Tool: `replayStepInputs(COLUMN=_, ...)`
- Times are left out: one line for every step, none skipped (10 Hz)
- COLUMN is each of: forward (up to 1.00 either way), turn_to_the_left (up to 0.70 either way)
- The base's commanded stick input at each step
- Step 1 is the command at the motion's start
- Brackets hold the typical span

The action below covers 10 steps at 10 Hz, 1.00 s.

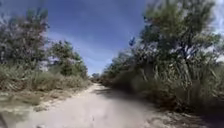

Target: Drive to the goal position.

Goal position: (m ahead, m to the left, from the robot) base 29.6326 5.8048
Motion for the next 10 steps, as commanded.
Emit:
replayStepInputs(forward=0.70, turn_to_the_left=0.00)
replayStepInputs(forward=0.70, turn_to_the_left=0.00)
replayStepInputs(forward=0.70, turn_to_the_left=0.00)
replayStepInputs(forward=0.70, turn_to_the_left=0.00)
replayStepInputs(forward=0.70, turn_to_the_left=0.00)
replayStepInputs(forward=0.70, turn_to_the_left=0.00)
replayStepInputs(forward=0.70, turn_to_the_left=0.00)
replayStepInputs(forward=0.70, turn_to_the_left=0.00)
replayStepInputs(forward=0.70, turn_to_the_left=0.00)
replayStepInputs(forward=0.70, turn_to_the_left=0.00)
